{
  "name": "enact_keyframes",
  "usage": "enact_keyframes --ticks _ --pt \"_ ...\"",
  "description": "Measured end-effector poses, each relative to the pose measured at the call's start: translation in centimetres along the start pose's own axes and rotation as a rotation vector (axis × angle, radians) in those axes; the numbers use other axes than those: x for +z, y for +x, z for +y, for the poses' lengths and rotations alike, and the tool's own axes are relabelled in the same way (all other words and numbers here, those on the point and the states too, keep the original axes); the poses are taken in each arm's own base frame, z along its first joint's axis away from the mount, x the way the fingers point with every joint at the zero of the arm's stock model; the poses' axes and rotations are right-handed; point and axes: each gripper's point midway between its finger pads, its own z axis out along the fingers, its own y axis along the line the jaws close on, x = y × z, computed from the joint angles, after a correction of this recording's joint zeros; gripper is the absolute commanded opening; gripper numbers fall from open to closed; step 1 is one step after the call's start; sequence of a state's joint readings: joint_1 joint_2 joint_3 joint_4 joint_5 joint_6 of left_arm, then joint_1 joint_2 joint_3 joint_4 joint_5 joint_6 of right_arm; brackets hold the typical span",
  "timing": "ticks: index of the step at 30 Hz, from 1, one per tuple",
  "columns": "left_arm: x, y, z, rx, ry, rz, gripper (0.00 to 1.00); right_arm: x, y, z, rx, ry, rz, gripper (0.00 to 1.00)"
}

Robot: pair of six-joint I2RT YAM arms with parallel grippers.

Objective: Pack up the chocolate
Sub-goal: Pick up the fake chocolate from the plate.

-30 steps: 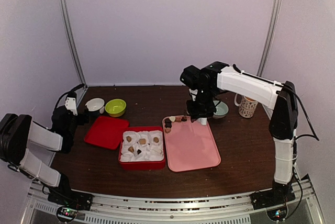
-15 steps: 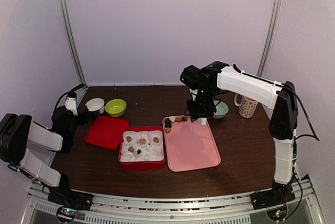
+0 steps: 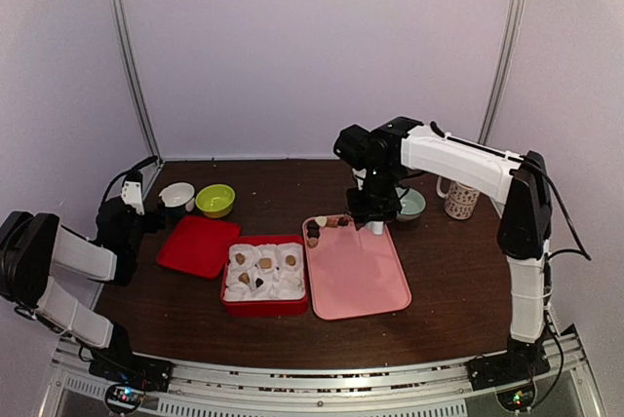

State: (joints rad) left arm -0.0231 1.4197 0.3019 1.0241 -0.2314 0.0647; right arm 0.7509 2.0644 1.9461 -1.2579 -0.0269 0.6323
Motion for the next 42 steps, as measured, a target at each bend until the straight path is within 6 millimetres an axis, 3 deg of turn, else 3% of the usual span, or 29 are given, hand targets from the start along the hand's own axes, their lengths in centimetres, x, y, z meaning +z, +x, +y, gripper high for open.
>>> enact_keyframes --ticks 9,18,42 --pt "0.0 0.0 0.0 0.0 0.0 0.0 0.98 1.5 0.2 0.5 -0.001 -0.004 0.031 0.41" --pt "0.0 0.0 0.0 0.0 0.0 0.0 0.98 2.0 -1.5 1.6 -0.002 -0.012 0.01 0.42" --pt "0.0 0.0 0.0 0.0 0.0 0.0 0.98 2.6 -1.7 0.7 -0.014 0.08 0.007 0.38"
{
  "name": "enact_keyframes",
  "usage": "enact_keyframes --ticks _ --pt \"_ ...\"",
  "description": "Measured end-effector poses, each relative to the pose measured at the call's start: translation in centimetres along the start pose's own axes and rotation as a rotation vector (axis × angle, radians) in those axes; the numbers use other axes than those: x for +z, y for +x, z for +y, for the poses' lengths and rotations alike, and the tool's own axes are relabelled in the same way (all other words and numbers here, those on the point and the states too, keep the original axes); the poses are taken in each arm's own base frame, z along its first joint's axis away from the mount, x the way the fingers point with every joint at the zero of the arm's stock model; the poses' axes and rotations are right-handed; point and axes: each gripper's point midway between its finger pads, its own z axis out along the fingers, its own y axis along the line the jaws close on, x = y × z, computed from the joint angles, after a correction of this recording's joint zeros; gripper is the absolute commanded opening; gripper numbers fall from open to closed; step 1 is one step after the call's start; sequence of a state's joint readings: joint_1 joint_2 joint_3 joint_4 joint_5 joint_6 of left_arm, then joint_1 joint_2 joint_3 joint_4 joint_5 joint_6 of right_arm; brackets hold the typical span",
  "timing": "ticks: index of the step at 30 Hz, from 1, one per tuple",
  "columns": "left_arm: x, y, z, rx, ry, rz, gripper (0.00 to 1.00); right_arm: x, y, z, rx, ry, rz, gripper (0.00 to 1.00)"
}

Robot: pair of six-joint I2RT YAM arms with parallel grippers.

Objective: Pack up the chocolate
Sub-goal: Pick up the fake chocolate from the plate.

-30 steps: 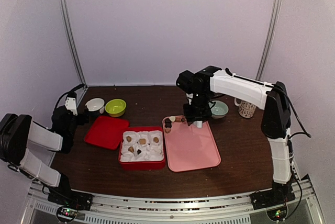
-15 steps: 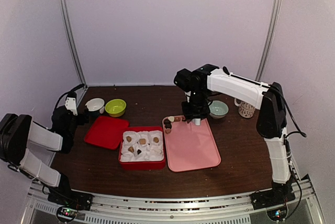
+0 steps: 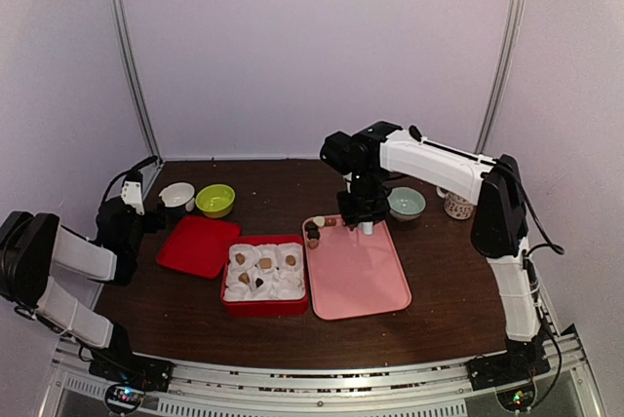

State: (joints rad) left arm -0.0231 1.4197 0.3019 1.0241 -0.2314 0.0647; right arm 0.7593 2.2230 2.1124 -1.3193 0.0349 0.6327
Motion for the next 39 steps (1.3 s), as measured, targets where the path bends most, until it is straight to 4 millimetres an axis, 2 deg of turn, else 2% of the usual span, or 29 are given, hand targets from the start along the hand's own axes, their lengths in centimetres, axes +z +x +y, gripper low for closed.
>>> enact_keyframes --ticks 14,28,39 --pt "0.0 0.0 0.0 0.0 0.0 0.0 0.98 0.7 0.2 0.1 -0.025 0.059 -0.005 0.33" --pt "0.0 0.0 0.0 0.0 0.0 0.0 0.98 0.5 0.2 -1.0 -0.039 0.113 -0.015 0.28" --pt "0.0 0.0 0.0 0.0 0.0 0.0 0.98 -2.6 -0.2 -1.1 -0.047 0.066 -0.066 0.25"
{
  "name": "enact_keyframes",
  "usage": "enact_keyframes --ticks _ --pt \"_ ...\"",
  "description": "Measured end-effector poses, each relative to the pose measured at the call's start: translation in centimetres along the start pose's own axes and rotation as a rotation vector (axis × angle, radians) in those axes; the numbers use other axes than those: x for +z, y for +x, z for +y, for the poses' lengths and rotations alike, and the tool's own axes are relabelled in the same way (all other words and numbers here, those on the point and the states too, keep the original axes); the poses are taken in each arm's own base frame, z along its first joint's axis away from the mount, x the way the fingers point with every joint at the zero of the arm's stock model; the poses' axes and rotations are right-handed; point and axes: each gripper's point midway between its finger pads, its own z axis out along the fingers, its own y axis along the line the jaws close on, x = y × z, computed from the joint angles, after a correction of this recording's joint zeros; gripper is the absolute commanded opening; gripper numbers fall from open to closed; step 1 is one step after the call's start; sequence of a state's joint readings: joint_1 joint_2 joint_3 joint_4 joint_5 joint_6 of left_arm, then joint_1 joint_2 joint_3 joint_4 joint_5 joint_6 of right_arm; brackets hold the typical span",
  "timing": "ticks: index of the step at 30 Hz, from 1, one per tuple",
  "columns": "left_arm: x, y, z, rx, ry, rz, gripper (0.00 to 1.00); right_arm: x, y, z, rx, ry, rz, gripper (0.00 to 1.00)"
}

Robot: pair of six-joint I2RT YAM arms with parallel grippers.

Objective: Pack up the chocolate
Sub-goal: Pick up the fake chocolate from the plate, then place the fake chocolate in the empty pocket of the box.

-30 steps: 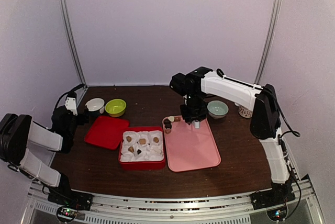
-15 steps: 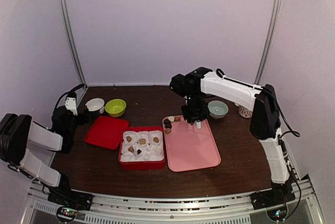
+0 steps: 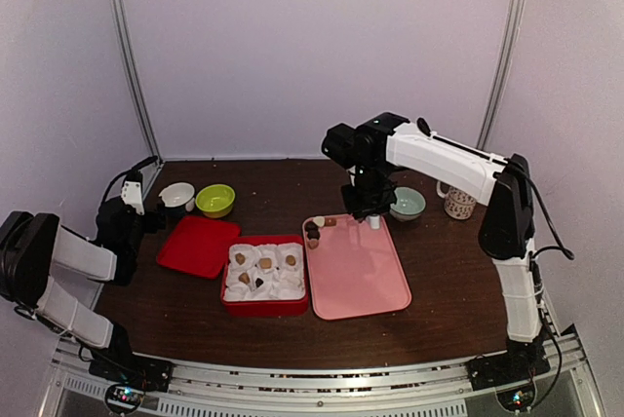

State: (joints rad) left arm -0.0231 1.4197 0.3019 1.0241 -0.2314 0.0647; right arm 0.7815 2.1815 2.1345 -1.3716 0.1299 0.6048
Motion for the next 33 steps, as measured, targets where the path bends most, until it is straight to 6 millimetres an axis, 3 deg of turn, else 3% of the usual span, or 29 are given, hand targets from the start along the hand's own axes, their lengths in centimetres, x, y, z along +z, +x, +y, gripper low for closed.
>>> enact_keyframes --ticks 10,17,24,33 --pt "0.0 0.0 0.0 0.0 0.0 0.0 0.98 -1.8 2.6 0.1 -0.051 -0.11 0.042 0.26" --pt "0.0 0.0 0.0 0.0 0.0 0.0 0.98 -4.2 3.5 1.4 -0.071 -0.257 0.037 0.27" --pt "0.0 0.0 0.0 0.0 0.0 0.0 0.98 -6.1 4.9 5.3 -0.162 -0.447 0.069 0.27" --pt "0.0 0.0 0.0 0.0 0.0 0.0 0.98 -9.0 9.2 9.4 -0.287 -0.636 0.159 0.27"
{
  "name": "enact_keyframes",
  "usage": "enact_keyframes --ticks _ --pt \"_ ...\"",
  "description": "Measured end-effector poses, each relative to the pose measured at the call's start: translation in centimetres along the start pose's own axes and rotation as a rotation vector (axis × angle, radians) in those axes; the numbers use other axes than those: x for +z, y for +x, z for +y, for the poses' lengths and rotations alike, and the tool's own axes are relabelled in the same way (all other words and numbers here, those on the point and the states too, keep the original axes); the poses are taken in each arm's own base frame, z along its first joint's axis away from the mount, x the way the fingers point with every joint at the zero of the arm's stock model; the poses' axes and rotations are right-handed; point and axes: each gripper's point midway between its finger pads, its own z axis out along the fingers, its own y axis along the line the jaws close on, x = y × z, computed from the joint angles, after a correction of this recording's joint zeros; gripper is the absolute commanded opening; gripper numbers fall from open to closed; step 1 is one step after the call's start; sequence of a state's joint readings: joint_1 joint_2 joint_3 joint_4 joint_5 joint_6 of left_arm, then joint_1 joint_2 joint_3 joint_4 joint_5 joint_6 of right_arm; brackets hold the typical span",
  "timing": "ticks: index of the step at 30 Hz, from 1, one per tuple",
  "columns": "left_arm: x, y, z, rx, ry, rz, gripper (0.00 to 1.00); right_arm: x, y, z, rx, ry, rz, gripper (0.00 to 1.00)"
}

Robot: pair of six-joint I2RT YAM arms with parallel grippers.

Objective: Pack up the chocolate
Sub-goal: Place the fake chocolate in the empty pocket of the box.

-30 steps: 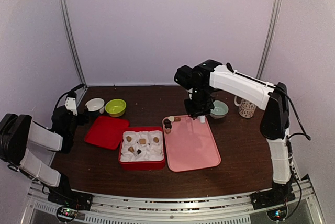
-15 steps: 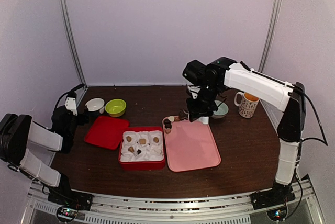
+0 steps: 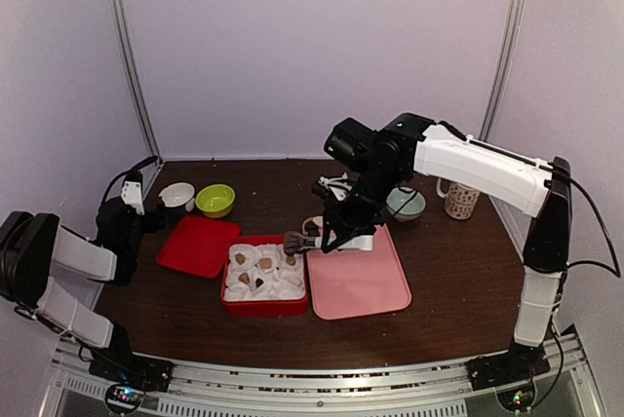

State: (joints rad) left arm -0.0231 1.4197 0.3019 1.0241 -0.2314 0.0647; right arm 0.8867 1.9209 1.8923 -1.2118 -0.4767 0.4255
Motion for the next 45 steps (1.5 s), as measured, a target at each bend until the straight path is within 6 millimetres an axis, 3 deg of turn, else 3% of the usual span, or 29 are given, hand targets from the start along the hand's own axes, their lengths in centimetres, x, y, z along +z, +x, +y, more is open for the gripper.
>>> enact_keyframes --ticks 8,19,23,28,38,42,45 --pt "0.0 0.0 0.0 0.0 0.0 0.0 0.98 -0.3 2.8 2.5 -0.052 -0.05 0.061 0.27" --pt "0.0 0.0 0.0 0.0 0.0 0.0 0.98 2.3 4.3 1.5 -0.067 0.013 0.18 0.27" --pt "0.0 0.0 0.0 0.0 0.0 0.0 0.98 2.7 4.7 1.5 -0.075 0.024 0.206 0.31" --pt "0.0 0.0 0.0 0.0 0.0 0.0 0.98 2.7 4.4 1.9 -0.1 0.024 0.21 0.37" --pt "0.0 0.0 0.0 0.0 0.0 0.0 0.98 2.5 4.3 1.5 -0.122 0.057 0.204 0.34" --pt "0.0 0.0 0.0 0.0 0.0 0.0 0.98 2.1 3.1 0.7 -0.112 0.099 0.148 0.33" --pt "0.0 0.0 0.0 0.0 0.0 0.0 0.98 0.8 1.5 -0.5 -0.084 0.141 0.059 0.33"
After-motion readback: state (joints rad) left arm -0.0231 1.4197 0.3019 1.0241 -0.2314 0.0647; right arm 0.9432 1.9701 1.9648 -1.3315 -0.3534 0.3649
